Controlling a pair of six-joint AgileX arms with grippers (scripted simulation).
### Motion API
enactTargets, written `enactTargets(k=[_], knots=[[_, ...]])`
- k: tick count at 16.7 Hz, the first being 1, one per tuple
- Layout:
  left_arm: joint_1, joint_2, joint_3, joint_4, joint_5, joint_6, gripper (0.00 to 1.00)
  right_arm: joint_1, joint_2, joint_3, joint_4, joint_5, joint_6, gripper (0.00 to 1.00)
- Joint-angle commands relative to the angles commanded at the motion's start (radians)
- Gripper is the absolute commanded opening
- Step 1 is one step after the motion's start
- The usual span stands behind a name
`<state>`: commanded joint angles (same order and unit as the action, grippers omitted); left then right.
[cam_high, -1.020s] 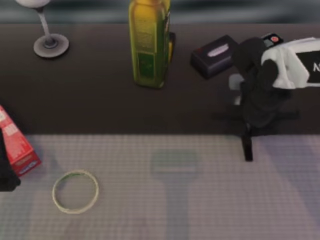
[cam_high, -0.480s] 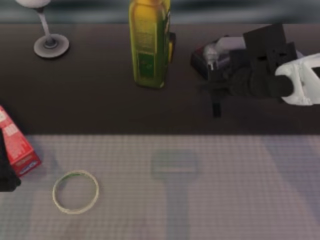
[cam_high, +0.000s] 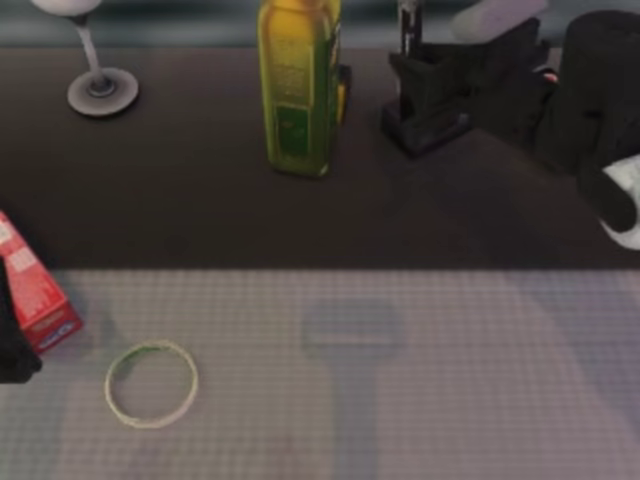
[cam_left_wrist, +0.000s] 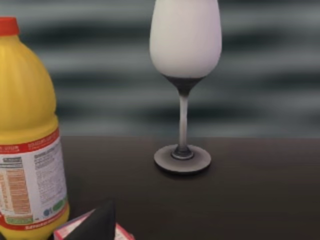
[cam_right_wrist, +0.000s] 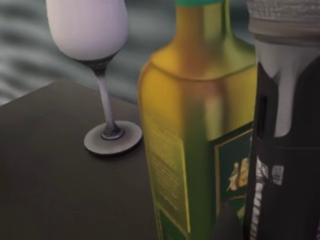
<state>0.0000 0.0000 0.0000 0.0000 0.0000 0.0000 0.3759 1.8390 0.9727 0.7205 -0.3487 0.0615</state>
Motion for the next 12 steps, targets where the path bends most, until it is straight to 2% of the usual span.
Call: enactTargets(k=[3,5,10,12], knots=[[0.0,0.0,0.0,0.0,0.0,0.0,1.0,-0.003,-0.053,-0.036,0.11,-0.038,-0.037,0.0],[0.0,0.0,0.0,0.0,0.0,0.0,1.0,-0.004,-0.064,-0.043,0.131,-0.045,-0.045,0.0],[0.0,0.0,0.0,0.0,0.0,0.0,1.0,0.004,-0.064,-0.04,0.127,-0.041,-0.042,0.0],[0.0,0.0,0.0,0.0,0.0,0.0,1.0,0.037,-0.098,-0.055,0.114,-0.012,-0.04,0.0]])
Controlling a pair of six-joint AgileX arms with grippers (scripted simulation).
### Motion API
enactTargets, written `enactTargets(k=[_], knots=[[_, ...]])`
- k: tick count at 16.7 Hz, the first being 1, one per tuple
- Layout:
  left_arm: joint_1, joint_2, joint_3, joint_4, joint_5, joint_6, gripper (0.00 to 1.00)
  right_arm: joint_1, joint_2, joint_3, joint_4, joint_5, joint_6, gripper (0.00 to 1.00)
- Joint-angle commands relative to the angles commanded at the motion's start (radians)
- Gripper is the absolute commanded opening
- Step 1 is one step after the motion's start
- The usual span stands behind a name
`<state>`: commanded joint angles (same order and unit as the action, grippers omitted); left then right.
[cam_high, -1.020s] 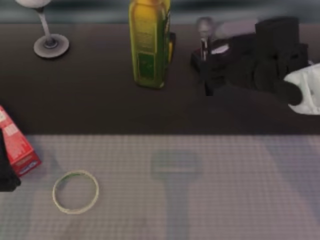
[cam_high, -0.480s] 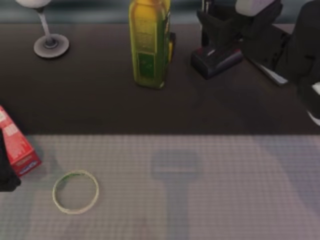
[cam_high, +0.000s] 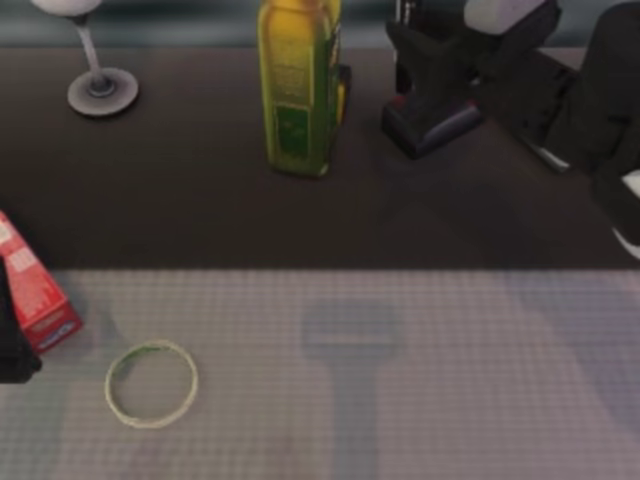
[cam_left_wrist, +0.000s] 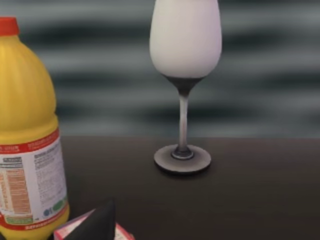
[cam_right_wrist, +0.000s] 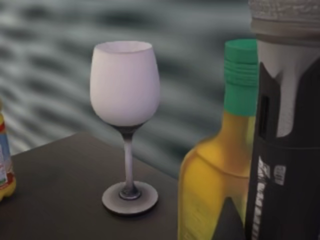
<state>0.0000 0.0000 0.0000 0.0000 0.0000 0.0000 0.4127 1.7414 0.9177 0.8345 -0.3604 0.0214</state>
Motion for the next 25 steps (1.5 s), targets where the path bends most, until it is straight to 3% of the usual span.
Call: enactTargets(k=[6,8,20,25], knots=[[0.0,0.0,0.0,0.0,0.0,0.0,1.0,0.18,-0.187,-0.083,-0.071,0.173,0.009,0.0],[0.0,0.0,0.0,0.0,0.0,0.0,1.0,0.212,-0.219,-0.096,-0.081,0.203,0.01,0.0],[-0.001,0.002,0.001,0.001,0.001,0.0,1.0,0.213,-0.221,-0.096,-0.082,0.204,0.011,0.0],[-0.093,0.166,0.118,0.05,0.054,0.012,1.0,0.213,-0.221,-0.096,-0.082,0.204,0.011,0.0]])
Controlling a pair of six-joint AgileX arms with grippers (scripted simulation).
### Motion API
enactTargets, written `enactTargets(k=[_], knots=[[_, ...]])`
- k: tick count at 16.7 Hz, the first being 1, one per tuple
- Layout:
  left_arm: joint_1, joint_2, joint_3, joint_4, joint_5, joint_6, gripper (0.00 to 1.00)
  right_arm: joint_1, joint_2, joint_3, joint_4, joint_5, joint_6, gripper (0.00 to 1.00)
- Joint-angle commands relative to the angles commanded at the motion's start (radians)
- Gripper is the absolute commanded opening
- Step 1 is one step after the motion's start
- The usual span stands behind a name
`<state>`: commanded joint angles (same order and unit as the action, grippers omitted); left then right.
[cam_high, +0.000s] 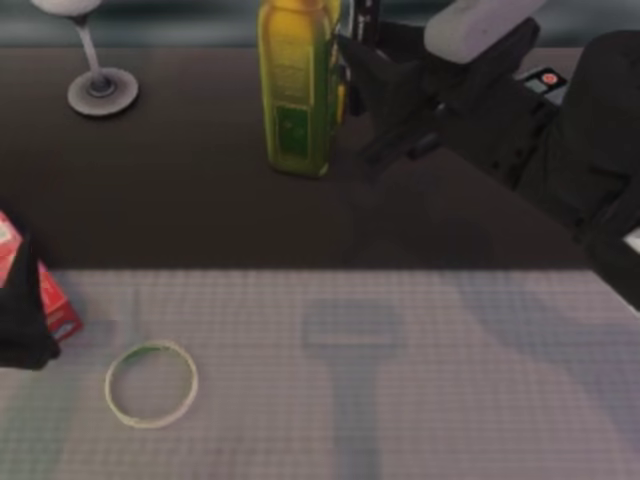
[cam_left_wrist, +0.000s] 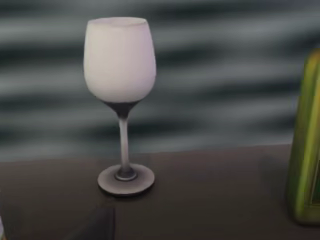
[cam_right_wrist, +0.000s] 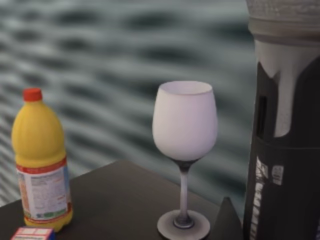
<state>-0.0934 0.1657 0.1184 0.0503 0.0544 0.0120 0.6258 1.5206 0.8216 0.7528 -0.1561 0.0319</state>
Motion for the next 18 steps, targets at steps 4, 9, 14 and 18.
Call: enactTargets(k=[4,9,14,18], knots=[[-0.131,0.29,0.187,0.089,0.075,0.014,1.0,0.0,0.0,0.0,0.0,0.0,0.0,0.0],[-0.3,0.672,0.438,0.215,0.173,0.033,1.0,0.0,0.0,0.0,0.0,0.0,0.0,0.0],[-0.412,0.905,0.594,0.287,0.237,0.045,1.0,0.0,0.0,0.0,0.0,0.0,0.0,0.0],[-0.427,0.937,0.613,0.294,0.245,0.047,1.0,0.0,0.0,0.0,0.0,0.0,0.0,0.0]])
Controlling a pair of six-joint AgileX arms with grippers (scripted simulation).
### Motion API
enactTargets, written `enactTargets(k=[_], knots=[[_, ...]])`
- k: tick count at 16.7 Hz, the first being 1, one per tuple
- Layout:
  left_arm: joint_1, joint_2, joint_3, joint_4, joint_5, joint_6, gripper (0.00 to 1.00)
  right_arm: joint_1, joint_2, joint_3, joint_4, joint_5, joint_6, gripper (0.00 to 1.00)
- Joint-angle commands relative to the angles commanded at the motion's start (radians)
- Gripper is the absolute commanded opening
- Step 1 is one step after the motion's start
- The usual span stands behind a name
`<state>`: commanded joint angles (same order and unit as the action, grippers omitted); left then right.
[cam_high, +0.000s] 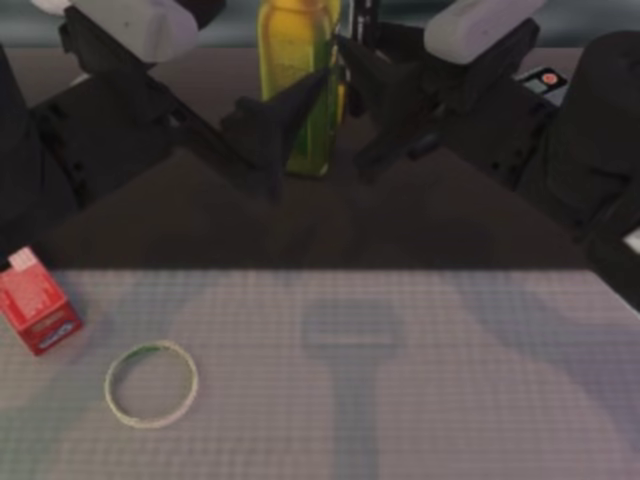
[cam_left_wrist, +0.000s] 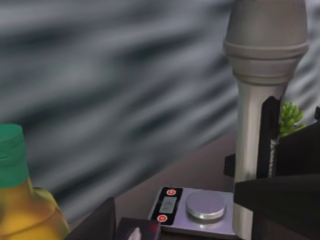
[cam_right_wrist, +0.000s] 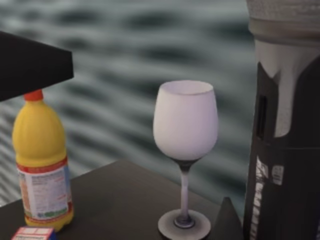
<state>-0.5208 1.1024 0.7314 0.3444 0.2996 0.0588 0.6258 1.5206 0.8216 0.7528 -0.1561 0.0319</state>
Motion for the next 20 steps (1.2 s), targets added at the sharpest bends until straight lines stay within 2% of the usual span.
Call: enactTargets(k=[5,13,18,20], knots=[[-0.009,0.037,0.029,0.012,-0.01,-0.001,1.0,0.0,0.0,0.0,0.0,0.0,0.0,0.0],[-0.088,0.387,0.269,0.117,-0.082,0.0,1.0,0.0,0.0,0.0,0.0,0.0,0.0,0.0],[-0.094,0.406,0.285,0.123,-0.088,-0.001,1.0,0.0,0.0,0.0,0.0,0.0,0.0,0.0],[-0.094,0.406,0.285,0.123,-0.088,-0.001,0.85,0.0,0.0,0.0,0.0,0.0,0.0,0.0]])
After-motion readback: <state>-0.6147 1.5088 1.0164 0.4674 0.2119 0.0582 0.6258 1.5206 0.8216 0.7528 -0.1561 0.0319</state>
